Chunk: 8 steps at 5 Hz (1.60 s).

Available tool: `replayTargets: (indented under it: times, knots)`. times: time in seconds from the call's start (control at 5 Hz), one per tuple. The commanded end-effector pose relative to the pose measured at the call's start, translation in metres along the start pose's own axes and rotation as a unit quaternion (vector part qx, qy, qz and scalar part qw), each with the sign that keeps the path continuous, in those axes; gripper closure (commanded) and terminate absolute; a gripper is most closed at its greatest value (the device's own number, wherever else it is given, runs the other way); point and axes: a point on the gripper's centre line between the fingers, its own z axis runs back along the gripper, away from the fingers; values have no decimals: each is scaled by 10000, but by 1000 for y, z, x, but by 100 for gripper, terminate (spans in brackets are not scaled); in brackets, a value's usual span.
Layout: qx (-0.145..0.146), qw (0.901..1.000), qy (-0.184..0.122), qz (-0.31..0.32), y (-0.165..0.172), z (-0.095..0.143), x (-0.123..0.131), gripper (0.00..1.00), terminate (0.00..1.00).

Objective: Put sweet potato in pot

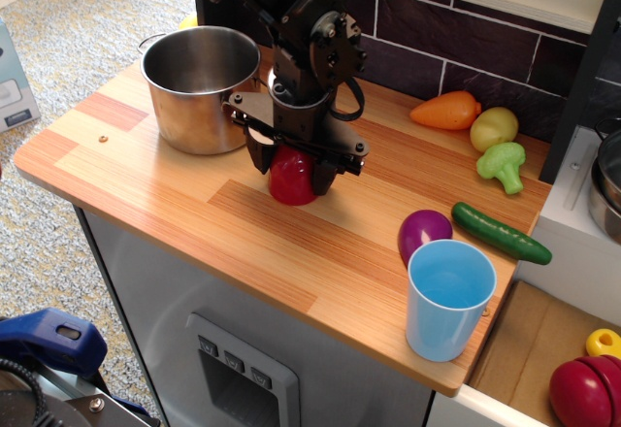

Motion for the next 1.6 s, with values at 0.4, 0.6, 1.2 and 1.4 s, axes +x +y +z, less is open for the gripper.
replayTargets:
  times: [0.4, 0.6, 1.2, 1.4]
  knots:
    - [942, 9952, 222, -149, 33, 98, 15, 100, 0]
    - [980, 9928, -102, -682, 67, 102, 27, 100, 0]
    - [220, 9813, -1151, -1530, 127, 88, 68, 0, 0]
    - [220, 9813, -1151, -1530, 127, 88, 68, 0, 100]
